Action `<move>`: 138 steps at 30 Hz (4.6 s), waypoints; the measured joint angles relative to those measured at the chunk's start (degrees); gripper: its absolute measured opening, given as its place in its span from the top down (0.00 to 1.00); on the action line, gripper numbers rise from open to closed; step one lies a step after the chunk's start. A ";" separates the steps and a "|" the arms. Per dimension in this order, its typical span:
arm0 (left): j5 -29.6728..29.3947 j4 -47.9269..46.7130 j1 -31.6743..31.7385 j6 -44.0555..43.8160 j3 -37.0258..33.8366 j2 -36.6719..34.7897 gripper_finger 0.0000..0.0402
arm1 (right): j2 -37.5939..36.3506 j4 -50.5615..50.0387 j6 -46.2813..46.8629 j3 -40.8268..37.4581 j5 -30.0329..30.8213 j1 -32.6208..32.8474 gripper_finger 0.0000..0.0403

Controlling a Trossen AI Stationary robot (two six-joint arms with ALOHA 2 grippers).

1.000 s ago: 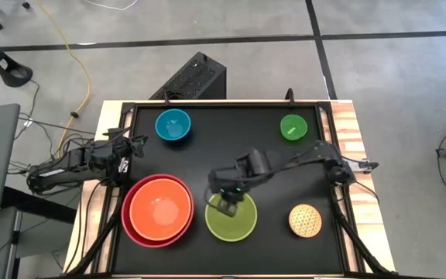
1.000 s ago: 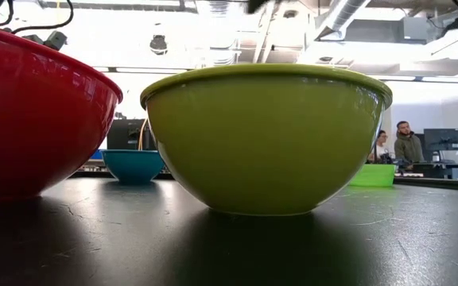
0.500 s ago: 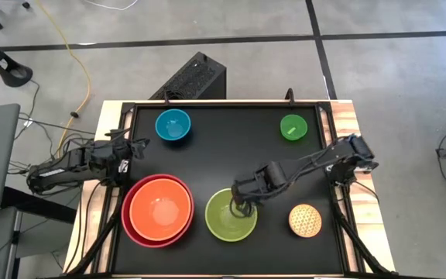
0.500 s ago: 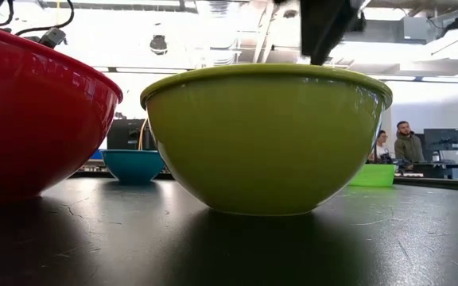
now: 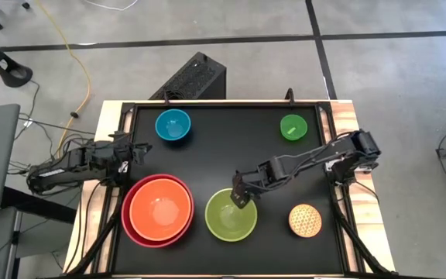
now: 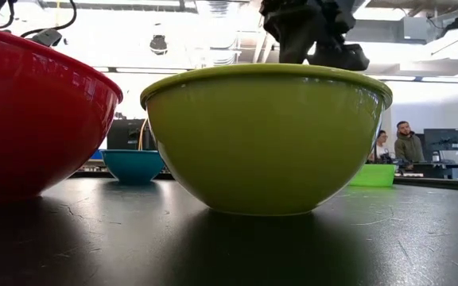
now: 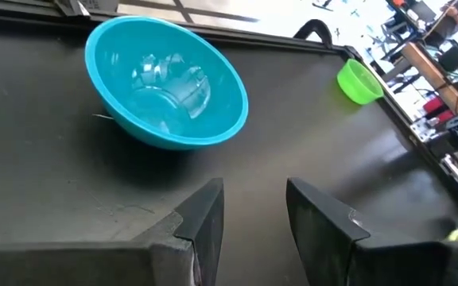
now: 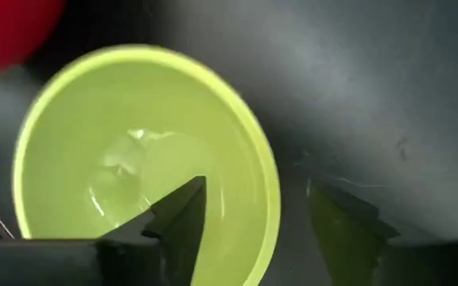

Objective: Nest bowls inside each other
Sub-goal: Stack the light green bowl on top of the orange bowl, then stack the blue bowl on top of the light green bowl

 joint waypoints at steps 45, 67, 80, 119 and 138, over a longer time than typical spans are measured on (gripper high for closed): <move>-3.23 -0.37 0.00 -3.11 -0.02 0.02 0.68 | -1.08 7.95 -10.39 15.03 -1.45 -2.29 0.95; -4.08 2.83 0.00 -0.69 -0.02 0.00 0.68 | 37.61 22.12 -13.45 52.74 -10.88 -5.78 0.95; -3.23 1.53 0.00 -0.71 -0.02 0.00 0.68 | 41.58 18.52 -10.56 52.56 -7.13 -5.96 0.95; -3.99 1.14 -0.01 -0.93 -0.02 0.00 0.68 | 41.71 16.24 -13.71 53.65 -8.54 -7.29 0.54; -1.76 1.09 -0.01 -2.11 -0.02 0.00 0.68 | 35.60 13.87 -17.57 53.55 -7.85 -18.20 0.58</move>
